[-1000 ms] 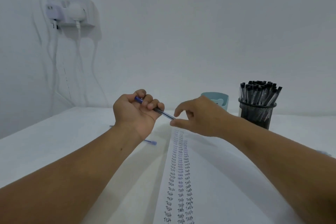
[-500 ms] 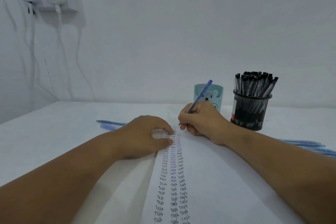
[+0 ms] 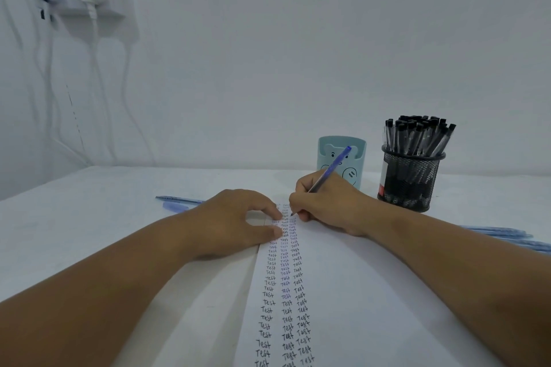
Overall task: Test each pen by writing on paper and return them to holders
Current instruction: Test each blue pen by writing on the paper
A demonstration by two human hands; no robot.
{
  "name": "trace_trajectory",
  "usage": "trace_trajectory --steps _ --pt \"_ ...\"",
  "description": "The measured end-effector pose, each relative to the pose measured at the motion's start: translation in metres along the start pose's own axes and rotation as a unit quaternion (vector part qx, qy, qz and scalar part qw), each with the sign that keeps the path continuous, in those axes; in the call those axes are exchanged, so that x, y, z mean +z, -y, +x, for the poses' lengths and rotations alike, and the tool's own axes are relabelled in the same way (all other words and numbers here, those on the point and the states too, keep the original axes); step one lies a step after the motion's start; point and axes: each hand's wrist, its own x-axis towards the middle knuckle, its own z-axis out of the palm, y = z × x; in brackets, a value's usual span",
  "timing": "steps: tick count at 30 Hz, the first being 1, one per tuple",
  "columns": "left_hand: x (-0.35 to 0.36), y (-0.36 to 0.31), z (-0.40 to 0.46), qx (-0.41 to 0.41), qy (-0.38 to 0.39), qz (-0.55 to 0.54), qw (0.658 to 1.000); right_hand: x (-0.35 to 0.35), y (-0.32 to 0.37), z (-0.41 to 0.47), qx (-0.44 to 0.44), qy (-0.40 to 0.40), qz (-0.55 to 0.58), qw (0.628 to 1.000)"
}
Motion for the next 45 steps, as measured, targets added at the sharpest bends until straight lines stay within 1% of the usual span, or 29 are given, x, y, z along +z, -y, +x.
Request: trace_trajectory --steps 7,14,21,27,36,45 --pt "0.0009 0.0016 0.0001 0.004 0.002 -0.008 1.0 0.001 -0.0018 0.0012 -0.02 -0.008 -0.04 0.999" --pt "0.0023 0.0027 0.0014 0.004 0.0 0.0 1.0 0.0013 -0.0053 0.0025 -0.019 -0.018 -0.028 0.999" --pt "0.0031 0.0026 0.0014 0.0 -0.002 0.0 1.0 0.0018 -0.0055 0.0043 -0.035 -0.023 -0.075 0.996" --pt "0.002 0.0015 0.0007 0.002 0.006 0.002 1.0 0.001 -0.008 0.0046 -0.029 -0.028 -0.053 0.998" --pt "0.002 0.0021 0.001 -0.005 0.009 0.002 1.0 0.0008 -0.0054 0.0038 -0.041 -0.026 -0.081 0.996" --pt "0.0024 0.0007 0.0007 -0.003 0.007 -0.001 1.0 0.0002 -0.0082 0.0046 -0.041 -0.026 -0.071 0.996"
